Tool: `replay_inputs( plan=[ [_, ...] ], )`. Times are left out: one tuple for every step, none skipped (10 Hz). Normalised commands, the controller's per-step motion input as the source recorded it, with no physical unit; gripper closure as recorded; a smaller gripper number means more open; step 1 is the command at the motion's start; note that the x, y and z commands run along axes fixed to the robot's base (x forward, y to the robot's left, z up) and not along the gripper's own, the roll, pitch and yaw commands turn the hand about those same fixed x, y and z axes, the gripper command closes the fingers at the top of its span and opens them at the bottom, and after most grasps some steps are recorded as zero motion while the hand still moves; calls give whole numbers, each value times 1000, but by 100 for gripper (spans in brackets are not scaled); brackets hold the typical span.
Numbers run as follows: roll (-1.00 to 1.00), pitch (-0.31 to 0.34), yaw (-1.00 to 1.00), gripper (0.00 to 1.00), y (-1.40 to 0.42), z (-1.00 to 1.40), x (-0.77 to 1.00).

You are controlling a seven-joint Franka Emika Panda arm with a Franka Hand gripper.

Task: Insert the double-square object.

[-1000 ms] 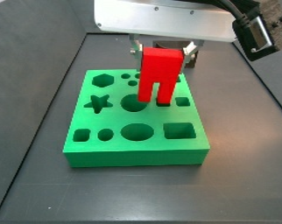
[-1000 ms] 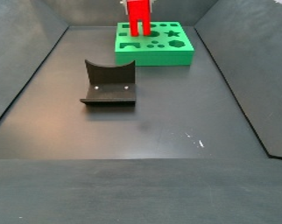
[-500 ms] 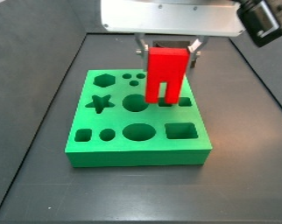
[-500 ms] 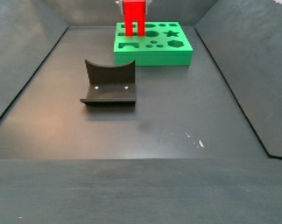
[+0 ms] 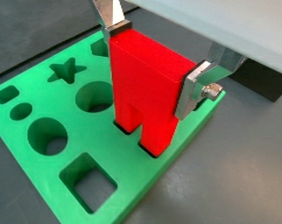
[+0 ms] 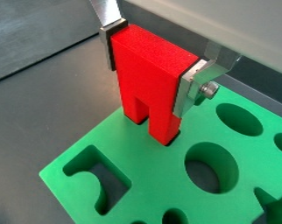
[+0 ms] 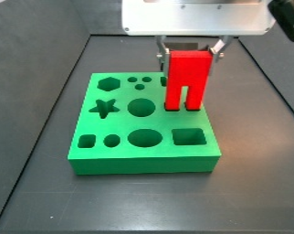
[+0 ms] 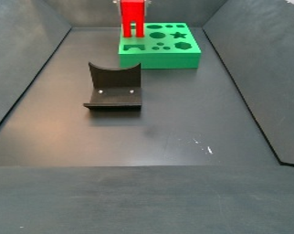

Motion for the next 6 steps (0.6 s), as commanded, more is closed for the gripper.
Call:
replay_inputs(
  plan=[
    [33,0,69,100,-123,-309,0],
    [89,0,43,100,-34,-317,-23],
    [209,49,11,100,-26,-249,-80],
    [223,26,23,100,-9,-283,-74],
    [151,29,43,100,3,-280,0],
    [207,39,9,100,0,-329,86]
  ],
)
